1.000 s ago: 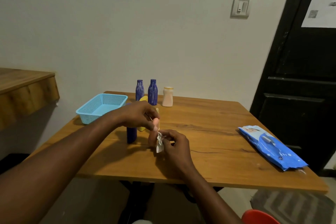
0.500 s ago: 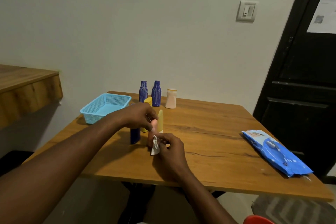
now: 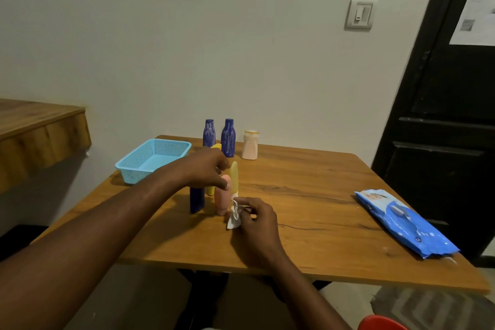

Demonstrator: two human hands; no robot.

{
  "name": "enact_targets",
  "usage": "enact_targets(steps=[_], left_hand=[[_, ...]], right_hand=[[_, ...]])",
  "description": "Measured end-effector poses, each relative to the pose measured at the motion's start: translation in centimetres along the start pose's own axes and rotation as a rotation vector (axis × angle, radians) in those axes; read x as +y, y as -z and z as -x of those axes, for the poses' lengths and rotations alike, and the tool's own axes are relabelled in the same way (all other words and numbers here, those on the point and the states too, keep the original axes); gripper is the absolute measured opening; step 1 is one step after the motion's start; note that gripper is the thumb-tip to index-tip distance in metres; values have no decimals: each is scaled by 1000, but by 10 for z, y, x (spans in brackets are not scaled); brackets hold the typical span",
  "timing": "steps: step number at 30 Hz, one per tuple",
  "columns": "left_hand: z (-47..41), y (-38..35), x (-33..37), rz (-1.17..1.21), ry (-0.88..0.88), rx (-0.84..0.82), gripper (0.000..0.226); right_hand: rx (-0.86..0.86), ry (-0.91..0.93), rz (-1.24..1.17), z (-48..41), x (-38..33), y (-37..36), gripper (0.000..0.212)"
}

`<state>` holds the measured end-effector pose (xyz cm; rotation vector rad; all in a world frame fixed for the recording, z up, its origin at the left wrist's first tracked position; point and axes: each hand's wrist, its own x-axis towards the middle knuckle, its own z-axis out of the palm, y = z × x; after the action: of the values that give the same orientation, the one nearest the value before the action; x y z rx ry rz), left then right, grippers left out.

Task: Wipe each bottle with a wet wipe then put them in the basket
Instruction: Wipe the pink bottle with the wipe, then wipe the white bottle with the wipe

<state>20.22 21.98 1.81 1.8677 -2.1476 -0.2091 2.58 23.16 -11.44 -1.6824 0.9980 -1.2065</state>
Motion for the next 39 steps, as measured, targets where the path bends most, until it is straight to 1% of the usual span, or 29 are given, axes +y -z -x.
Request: enact_targets(steps=[3, 6, 11, 17, 20, 23, 27, 29, 32, 35, 39], left_hand=[[-1, 6, 8, -5, -1, 39, 60], [-6, 12, 18, 31, -29, 105, 53], [-29, 20, 31, 27, -87, 213, 40], [-91, 26, 28, 12, -109, 194, 33], [-128, 27, 24, 40, -94, 201, 32], [-172, 18, 17, 26, -85, 207, 31], [-217, 14, 10, -44, -91, 145, 35], [-245, 6, 3, -101, -75, 88, 38], [-275, -14, -5, -263, -22, -5, 46], [-290, -30, -9, -393, 15, -96, 48], [-295, -35, -10, -449, 6, -67, 41]], right_hand=[[25, 2, -4, -2, 0, 9, 28], [71, 26, -12, -11, -2, 21, 28], [226, 32, -24, -49, -4, 43, 25], [312, -4, -141, -105, -11, 56, 28], [343, -61, -191, -136, -5, 57, 21], [341, -112, -195, -171, 10, 57, 20], [348, -162, -230, -198, 33, 53, 21], [357, -237, -268, -211, 53, 51, 21], [371, -334, -340, -224, 74, 52, 21], [398, -356, -374, -233, 83, 53, 19], [367, -351, -376, -230, 83, 53, 20]])
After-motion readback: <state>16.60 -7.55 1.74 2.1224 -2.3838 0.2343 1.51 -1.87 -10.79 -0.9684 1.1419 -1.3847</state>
